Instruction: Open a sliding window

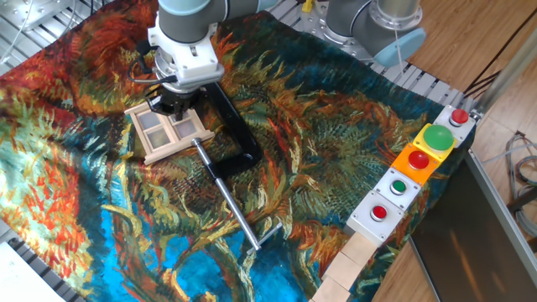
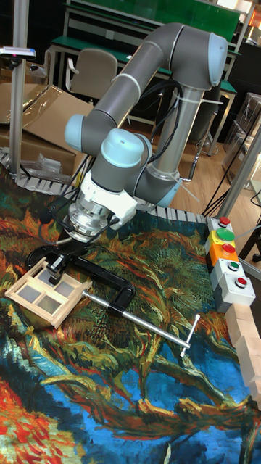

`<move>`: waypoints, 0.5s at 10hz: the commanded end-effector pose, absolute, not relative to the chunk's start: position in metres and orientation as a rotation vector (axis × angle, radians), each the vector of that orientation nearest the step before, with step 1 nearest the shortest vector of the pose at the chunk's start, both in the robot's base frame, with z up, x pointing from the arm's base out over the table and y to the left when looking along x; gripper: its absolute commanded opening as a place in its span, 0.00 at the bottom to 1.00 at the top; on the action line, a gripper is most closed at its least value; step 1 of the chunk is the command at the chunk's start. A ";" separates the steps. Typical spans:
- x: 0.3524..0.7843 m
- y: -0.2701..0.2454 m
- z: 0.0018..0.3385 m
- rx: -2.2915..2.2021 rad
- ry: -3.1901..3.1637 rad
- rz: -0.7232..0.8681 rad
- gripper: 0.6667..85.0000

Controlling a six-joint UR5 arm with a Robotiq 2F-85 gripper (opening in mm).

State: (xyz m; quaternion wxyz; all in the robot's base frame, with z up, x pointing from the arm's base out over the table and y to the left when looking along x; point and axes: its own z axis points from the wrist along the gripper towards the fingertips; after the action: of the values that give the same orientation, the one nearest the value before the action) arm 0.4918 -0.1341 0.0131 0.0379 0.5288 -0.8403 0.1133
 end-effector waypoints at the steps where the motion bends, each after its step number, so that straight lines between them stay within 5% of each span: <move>1: 0.492 -0.126 0.014 1.614 -2.599 0.324 0.01; 5: 0.492 -0.127 0.017 1.617 -2.595 0.326 0.01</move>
State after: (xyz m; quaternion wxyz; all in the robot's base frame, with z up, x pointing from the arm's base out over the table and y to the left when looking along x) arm 0.4918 -0.1271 0.0146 0.0358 0.5280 -0.8416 0.1078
